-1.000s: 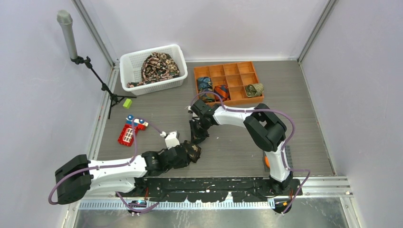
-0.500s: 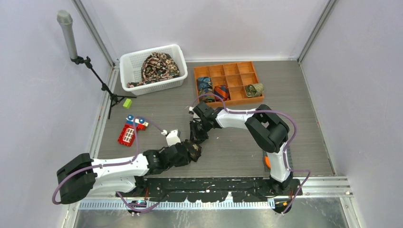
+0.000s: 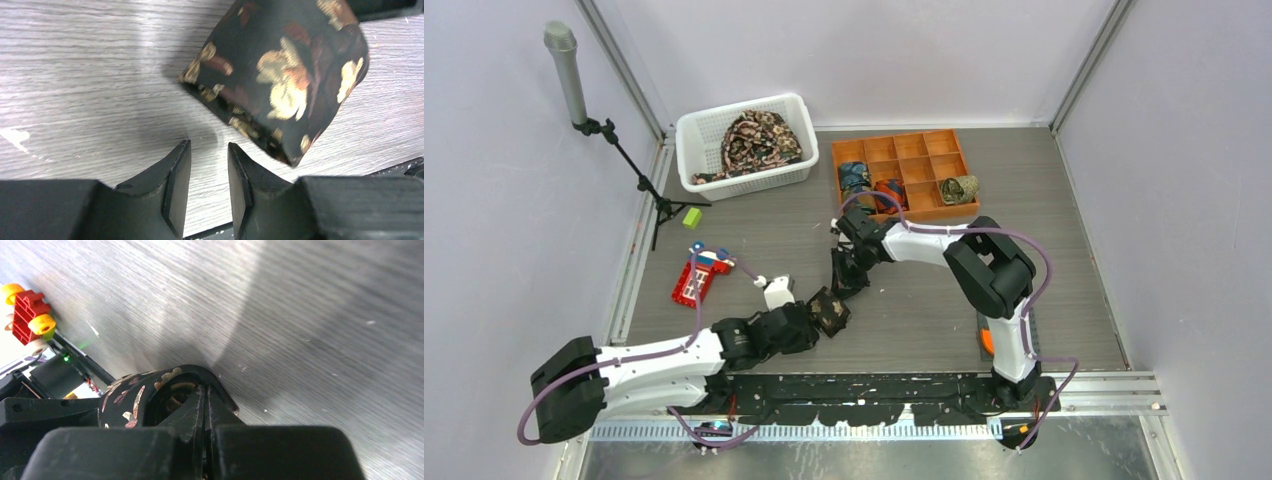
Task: Roll the ties
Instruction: Roll the tie at the center of the board.
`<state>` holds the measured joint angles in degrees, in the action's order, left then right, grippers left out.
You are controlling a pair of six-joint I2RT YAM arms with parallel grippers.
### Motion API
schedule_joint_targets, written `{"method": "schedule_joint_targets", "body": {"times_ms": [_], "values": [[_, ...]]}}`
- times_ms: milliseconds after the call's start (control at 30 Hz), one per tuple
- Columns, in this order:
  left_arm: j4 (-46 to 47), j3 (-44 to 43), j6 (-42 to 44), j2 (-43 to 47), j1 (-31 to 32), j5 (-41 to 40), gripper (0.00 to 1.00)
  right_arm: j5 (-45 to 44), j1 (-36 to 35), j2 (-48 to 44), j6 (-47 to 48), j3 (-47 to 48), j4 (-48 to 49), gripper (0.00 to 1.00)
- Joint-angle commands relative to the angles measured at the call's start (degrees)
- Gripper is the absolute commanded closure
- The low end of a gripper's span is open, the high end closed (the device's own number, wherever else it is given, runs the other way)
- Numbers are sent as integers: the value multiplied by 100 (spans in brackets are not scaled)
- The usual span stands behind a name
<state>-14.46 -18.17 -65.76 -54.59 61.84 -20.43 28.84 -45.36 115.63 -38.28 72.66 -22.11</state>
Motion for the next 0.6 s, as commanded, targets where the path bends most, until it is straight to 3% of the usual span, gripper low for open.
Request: {"method": "schedule_joint_targets", "body": {"times_ms": [0,200,333,433,567], "values": [[-624,44,41,398,-23,49,62,-381,101,-118,270,407,-483,97],[-1292,-33,225,936,-17,298,48,-619,171,-121,446,736,-900,97],[-2015,-431,591,1379,-20,171,33,-841,268,-246,513,864,-1151,89],[-2382,-846,1052,1547,-27,107,20,-1041,385,-575,494,667,-1173,79],[-2679,-1535,1829,1411,-230,334,12,-1376,440,-1283,251,7,-913,60]]}}
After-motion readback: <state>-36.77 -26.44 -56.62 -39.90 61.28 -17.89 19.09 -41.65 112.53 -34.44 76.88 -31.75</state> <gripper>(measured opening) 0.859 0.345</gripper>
